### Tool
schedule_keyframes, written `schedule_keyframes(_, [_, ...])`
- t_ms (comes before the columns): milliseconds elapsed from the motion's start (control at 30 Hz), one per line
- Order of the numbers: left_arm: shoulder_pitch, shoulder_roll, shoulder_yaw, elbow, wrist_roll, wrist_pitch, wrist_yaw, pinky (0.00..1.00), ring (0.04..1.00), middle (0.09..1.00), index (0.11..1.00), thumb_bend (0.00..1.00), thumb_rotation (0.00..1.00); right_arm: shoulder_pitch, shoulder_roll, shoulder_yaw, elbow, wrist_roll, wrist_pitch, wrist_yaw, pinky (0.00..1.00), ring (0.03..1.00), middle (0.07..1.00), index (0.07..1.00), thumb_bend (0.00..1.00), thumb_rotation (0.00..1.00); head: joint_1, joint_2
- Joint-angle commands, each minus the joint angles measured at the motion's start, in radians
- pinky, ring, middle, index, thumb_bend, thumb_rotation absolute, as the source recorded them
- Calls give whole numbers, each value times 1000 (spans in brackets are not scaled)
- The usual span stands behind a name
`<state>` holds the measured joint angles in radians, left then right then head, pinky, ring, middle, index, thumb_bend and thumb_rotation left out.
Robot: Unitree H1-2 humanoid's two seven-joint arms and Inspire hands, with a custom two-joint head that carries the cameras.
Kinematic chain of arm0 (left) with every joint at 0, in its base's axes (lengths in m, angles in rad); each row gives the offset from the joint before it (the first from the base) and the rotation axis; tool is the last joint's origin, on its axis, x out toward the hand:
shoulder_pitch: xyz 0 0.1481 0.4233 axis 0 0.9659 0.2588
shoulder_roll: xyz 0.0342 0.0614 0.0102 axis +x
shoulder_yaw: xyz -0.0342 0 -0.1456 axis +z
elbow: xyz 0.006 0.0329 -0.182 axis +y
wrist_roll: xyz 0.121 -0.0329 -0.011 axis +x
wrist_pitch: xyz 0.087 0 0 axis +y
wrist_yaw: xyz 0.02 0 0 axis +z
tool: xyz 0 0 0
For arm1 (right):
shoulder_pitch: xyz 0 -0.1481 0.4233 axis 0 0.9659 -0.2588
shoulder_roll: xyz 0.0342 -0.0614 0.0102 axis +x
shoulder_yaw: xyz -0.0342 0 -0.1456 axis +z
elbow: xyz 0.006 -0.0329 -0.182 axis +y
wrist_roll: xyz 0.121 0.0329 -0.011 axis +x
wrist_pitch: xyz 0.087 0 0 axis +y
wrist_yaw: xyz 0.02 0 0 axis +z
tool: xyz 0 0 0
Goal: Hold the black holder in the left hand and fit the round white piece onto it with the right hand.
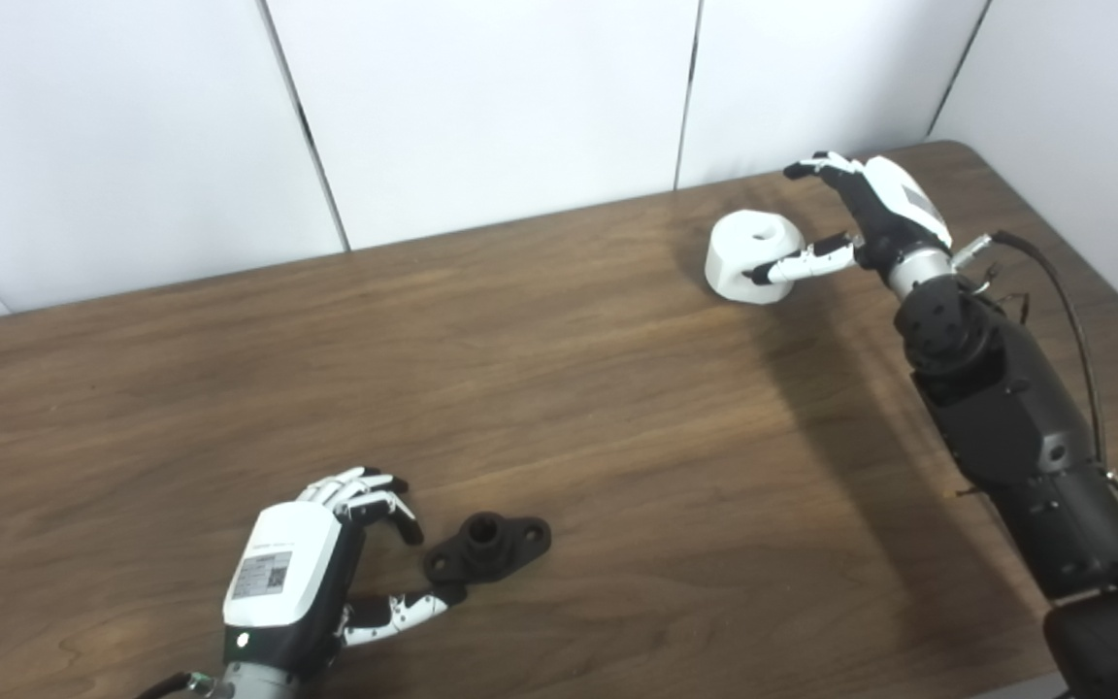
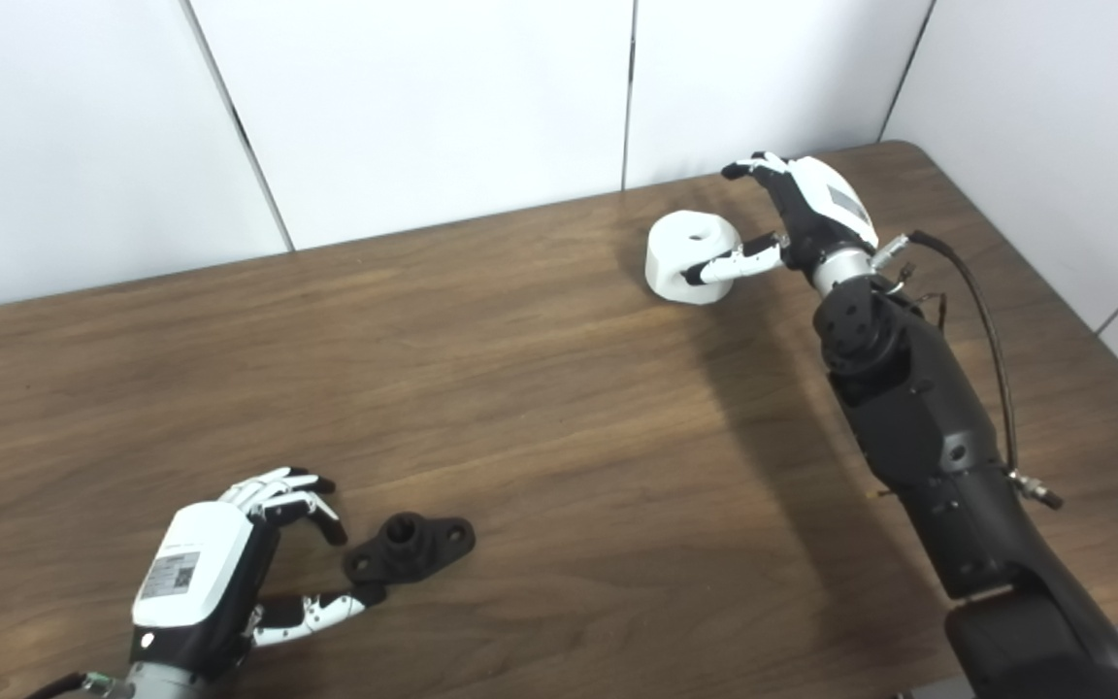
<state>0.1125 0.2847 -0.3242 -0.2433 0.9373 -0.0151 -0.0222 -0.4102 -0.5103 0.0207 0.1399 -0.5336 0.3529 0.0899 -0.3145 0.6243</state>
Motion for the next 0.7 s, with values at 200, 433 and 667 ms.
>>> schedule_keyframes(200, [26, 28, 9, 41, 36, 60, -64, 789, 831, 764, 489, 518, 47, -59, -48, 15, -9, -13, 10, 20, 907, 994, 954, 830, 916, 281, -9, -15])
schedule_keyframes(433, [27, 25, 12, 48, 29, 57, -56, 795, 832, 761, 489, 518, 46, -69, -59, 42, -10, -26, 29, 42, 886, 996, 955, 821, 898, 286, -8, -20])
schedule_keyframes(667, [28, 21, 13, 53, 26, 50, -42, 792, 828, 758, 489, 519, 47, -75, -59, 49, -5, -19, 26, 40, 870, 992, 948, 789, 884, 272, -8, -18])
